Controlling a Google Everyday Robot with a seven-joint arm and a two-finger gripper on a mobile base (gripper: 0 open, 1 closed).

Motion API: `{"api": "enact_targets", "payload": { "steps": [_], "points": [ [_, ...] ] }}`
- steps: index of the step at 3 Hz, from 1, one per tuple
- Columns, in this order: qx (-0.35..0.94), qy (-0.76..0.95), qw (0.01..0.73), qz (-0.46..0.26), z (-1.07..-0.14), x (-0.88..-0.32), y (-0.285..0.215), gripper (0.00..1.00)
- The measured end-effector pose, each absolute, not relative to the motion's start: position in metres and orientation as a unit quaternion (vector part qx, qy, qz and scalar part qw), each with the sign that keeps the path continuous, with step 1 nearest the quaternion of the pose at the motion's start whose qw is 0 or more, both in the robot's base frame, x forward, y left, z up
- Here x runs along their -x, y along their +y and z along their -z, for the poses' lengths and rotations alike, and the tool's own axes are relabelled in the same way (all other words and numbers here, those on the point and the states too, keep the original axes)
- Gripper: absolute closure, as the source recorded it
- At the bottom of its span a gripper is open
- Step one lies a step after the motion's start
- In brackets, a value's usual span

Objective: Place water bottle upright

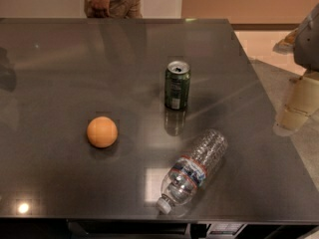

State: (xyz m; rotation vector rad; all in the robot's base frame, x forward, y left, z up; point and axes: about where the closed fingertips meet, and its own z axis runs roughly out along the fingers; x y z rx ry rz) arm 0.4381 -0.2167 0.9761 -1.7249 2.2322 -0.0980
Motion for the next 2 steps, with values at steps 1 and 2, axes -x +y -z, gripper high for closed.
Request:
{"api": "enact_targets", "payload": {
  "steps": [1,2],
  "points": [
    [0.603,0.781,0.159,0.034,-0.9761,-0.4381,-0.2167,0.00],
    [0.620,0.768,0.159,0.028,-0.9783,-0.4392,-0.2070,0.00]
  ]
}}
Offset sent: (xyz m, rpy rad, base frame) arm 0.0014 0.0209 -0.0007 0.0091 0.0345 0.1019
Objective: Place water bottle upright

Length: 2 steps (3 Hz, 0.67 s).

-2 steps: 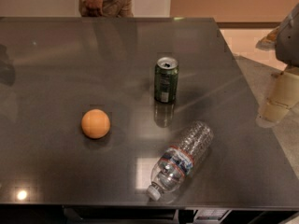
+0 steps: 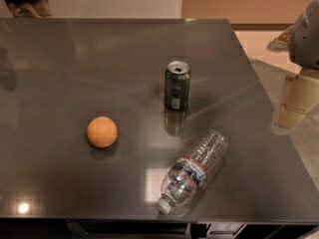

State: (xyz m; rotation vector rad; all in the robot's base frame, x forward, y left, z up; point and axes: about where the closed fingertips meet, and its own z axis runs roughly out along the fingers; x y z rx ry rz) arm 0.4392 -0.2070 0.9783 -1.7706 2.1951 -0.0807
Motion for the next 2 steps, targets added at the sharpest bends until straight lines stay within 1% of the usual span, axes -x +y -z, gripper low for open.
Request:
{"api": "enact_targets", "payload": {
  "steps": [2],
  "points": [
    [0.712,0.681,0.167,-0.028,-0.967,-0.431,-0.136,0.00]
  ]
}}
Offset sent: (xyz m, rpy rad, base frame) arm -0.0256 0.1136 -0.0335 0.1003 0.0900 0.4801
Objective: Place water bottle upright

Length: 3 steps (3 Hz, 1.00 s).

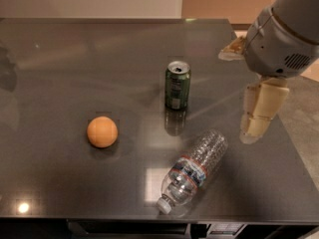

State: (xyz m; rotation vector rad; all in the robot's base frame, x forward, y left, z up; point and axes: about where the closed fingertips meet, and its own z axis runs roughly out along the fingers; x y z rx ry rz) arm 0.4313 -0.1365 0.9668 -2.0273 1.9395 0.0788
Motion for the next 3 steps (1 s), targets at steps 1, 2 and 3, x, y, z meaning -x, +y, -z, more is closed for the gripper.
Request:
{"api": "enact_targets", "payload": {
  "steps": [1,2,3],
  "points": [
    [0.770,0.616,0.161,-0.039,-0.949,-0.412,-0.106,0.00],
    [0.828,0.542,0.139,-0.029,-0.926,-0.389,-0.091,0.00],
    [0.874,0.472,0.112,-0.011,-0.907,-0.374,-0.083,0.00]
  ]
}}
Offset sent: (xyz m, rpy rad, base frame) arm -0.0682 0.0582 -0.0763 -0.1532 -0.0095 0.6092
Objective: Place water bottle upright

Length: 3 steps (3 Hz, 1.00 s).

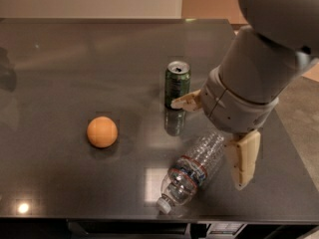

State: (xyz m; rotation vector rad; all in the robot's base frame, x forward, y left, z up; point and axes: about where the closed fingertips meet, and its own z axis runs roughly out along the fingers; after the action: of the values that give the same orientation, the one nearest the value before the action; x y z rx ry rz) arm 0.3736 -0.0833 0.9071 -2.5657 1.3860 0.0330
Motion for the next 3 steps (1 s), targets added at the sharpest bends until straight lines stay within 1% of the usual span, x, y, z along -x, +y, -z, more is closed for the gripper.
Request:
{"api": "enact_targets", "payload": {
  "steps": [1,3],
  "points": [
    [0.903,0.418,0.094,0.000,-0.889,-0.363,-0.075,0.00],
    [0.932,0.356,0.066,0.000,-0.855,-0.344,-0.068,0.00]
  ]
}}
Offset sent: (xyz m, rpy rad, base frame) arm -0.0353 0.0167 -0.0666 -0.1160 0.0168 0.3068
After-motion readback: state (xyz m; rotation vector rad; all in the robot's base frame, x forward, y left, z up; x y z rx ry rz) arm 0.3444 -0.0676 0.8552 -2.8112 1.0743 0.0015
